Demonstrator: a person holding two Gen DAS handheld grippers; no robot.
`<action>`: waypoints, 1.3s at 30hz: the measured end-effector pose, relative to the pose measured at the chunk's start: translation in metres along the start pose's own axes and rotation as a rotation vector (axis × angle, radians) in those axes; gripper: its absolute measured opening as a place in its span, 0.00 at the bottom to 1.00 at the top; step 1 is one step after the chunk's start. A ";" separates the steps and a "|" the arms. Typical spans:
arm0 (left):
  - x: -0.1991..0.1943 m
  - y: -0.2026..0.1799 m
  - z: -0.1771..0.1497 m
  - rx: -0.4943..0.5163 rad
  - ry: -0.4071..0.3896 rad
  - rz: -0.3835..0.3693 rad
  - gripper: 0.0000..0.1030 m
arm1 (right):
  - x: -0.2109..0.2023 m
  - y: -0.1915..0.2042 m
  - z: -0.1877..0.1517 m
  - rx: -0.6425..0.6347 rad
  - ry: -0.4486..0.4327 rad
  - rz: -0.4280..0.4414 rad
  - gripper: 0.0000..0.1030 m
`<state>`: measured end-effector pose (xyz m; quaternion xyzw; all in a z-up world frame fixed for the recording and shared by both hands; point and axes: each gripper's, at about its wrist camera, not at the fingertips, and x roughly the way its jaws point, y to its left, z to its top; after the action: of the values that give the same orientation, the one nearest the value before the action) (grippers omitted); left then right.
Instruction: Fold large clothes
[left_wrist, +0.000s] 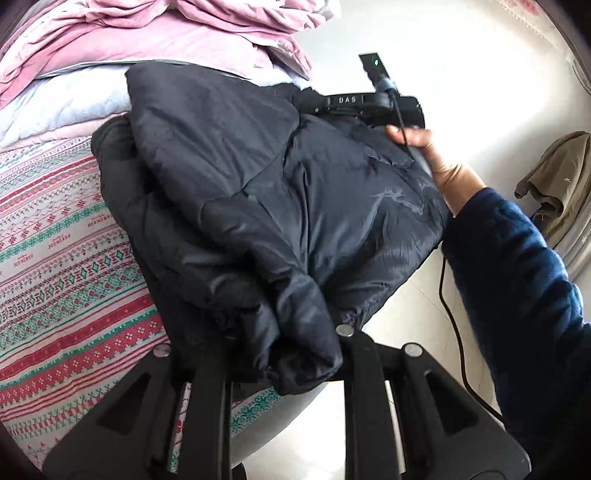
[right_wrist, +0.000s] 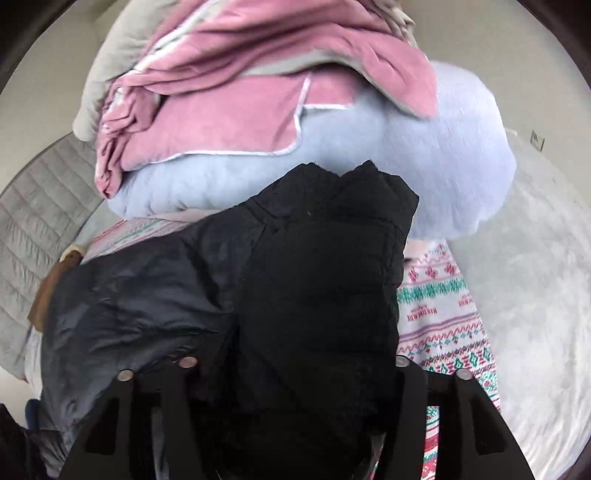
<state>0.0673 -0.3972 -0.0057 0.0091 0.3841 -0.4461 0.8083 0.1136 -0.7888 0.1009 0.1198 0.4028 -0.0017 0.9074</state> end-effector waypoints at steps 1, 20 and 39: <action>0.001 0.000 -0.001 0.000 0.001 0.002 0.20 | 0.000 -0.006 -0.002 0.015 -0.008 -0.005 0.65; -0.017 -0.003 -0.021 -0.027 0.019 -0.003 0.33 | -0.103 0.030 -0.052 0.047 -0.206 -0.312 0.77; 0.005 0.009 0.051 -0.063 -0.060 0.168 0.37 | -0.101 0.068 -0.189 0.182 -0.339 -0.254 0.77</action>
<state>0.1064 -0.4134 0.0245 0.0026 0.3713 -0.3646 0.8539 -0.0864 -0.6906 0.0672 0.1473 0.2547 -0.1724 0.9401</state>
